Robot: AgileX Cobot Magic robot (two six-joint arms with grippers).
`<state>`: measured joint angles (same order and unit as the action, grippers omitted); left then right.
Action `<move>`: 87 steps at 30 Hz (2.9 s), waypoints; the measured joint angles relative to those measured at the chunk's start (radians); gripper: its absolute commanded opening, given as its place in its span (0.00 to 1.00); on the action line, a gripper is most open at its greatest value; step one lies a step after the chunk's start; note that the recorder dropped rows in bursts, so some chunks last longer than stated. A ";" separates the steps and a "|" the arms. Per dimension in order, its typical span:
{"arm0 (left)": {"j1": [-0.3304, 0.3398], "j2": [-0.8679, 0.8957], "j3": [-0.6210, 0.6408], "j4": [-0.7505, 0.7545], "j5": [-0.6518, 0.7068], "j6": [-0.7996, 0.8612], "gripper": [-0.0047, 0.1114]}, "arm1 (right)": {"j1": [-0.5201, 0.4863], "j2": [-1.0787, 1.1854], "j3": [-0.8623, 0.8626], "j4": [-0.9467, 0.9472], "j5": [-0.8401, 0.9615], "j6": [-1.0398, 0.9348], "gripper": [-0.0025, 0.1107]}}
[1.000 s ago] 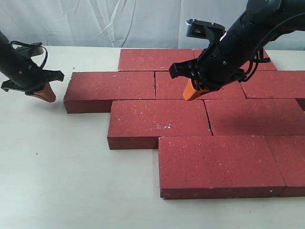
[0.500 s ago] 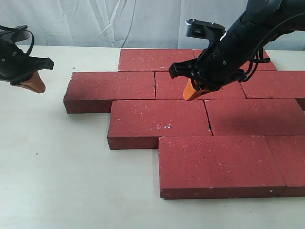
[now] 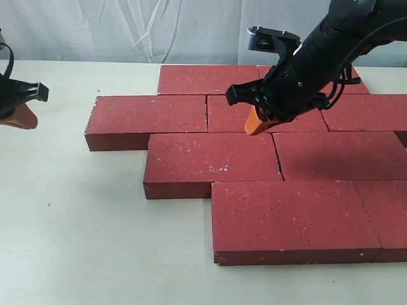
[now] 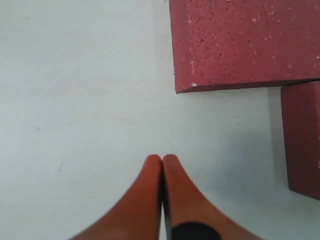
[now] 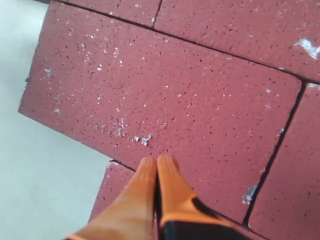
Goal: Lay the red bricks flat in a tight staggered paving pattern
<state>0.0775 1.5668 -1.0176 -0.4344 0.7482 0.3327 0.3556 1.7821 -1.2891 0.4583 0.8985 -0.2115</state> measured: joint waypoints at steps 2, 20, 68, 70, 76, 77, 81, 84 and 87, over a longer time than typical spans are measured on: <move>0.000 -0.061 0.032 0.015 -0.001 0.000 0.04 | 0.000 0.000 0.000 -0.009 0.004 0.000 0.02; 0.000 -0.619 0.228 0.144 -0.005 -0.038 0.04 | -0.093 -0.041 0.000 -0.039 0.039 0.002 0.02; -0.191 -0.899 0.271 0.247 0.012 -0.034 0.04 | -0.164 -0.137 0.000 -0.061 -0.164 0.009 0.02; -0.168 -0.912 0.271 0.237 0.008 -0.034 0.04 | -0.164 -0.137 0.000 -0.061 -0.178 0.009 0.02; -0.054 -1.032 0.364 0.171 -0.076 -0.037 0.04 | -0.164 -0.137 0.000 -0.061 -0.187 0.009 0.02; -0.045 -1.070 0.414 0.169 -0.115 -0.037 0.04 | -0.164 -0.137 0.000 -0.061 -0.187 0.009 0.02; -0.039 -1.191 0.569 0.167 -0.254 -0.037 0.04 | -0.164 -0.137 0.000 -0.061 -0.187 0.009 0.02; -0.028 -1.286 0.683 0.160 -0.327 -0.037 0.04 | -0.164 -0.137 0.000 -0.061 -0.187 0.009 0.02; -0.011 -1.369 0.781 0.150 -0.395 -0.040 0.04 | -0.164 -0.137 0.000 -0.061 -0.187 0.010 0.02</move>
<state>0.0664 0.1983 -0.2366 -0.2848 0.3536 0.2930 0.1914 1.6449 -1.2891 0.3971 0.7116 -0.2010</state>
